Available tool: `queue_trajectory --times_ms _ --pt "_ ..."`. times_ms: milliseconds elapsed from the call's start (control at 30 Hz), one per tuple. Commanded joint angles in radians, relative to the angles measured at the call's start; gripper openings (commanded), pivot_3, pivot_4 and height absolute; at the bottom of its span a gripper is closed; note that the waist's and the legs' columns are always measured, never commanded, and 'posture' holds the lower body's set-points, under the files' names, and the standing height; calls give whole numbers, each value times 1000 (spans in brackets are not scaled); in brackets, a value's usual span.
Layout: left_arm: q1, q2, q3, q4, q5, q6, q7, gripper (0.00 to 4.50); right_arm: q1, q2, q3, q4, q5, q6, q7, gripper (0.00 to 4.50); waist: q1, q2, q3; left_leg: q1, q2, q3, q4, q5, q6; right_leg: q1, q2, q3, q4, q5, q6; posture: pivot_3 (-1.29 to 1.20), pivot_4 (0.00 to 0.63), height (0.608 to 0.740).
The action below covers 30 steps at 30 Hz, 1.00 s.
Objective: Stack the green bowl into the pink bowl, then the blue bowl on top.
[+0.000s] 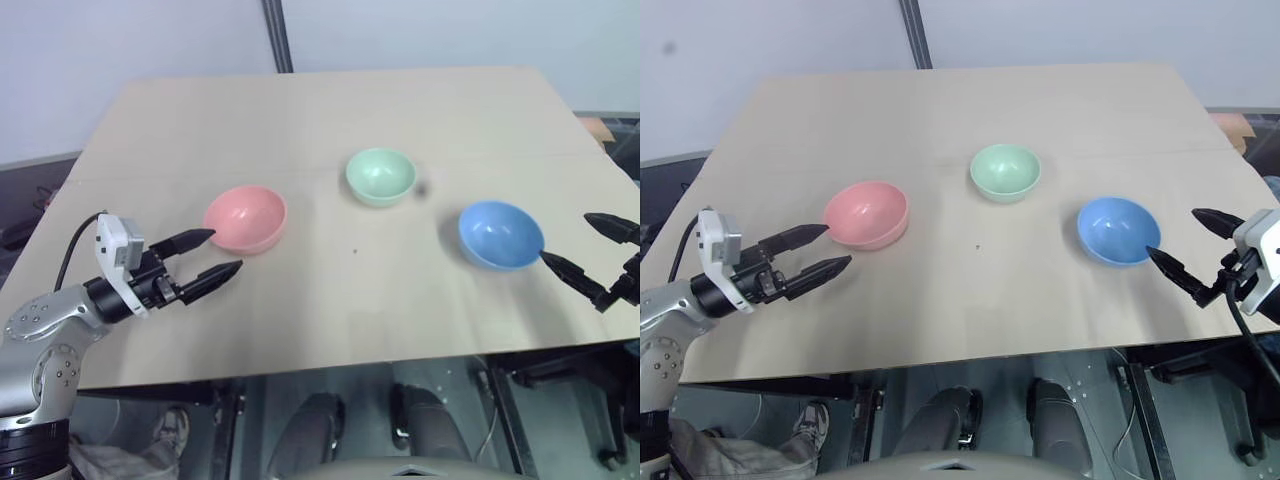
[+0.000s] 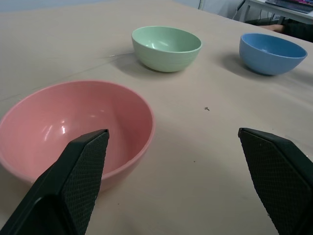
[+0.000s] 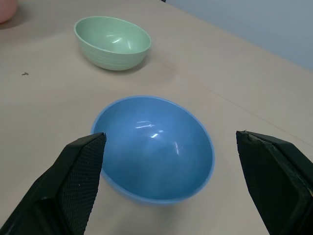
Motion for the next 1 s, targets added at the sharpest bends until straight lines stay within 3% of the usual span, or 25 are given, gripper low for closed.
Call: queue_trajectory --times_ms 33,667,833,1000 --pt "-15 -2 11 -25 -6 -8 10 4500 -31 -4 3 -26 14 -2 -20 4451 1 0 0 0 0 0 0 0 0 0 0 0 0 0 0 0 150 740" --pt "-59 -42 -46 -42 15 -33 20 4500 -114 31 114 -21 -2 -5 -93 4451 1 0 0 -1 0 0 -1 0 1 0 0 0 -4 3 0 0 150 740" --pt "-68 -67 -64 -83 5 -22 55 4500 -194 51 206 -17 -12 1 -122 4451 1 0 0 -1 0 0 -1 0 0 0 0 0 -5 4 -2 0 150 740" --pt "-70 -91 -70 -120 -5 -9 93 4500 -357 85 377 56 -71 -7 -137 4451 -2 0 0 -1 0 0 -1 0 1 0 1 0 -4 5 -2 0 150 740"
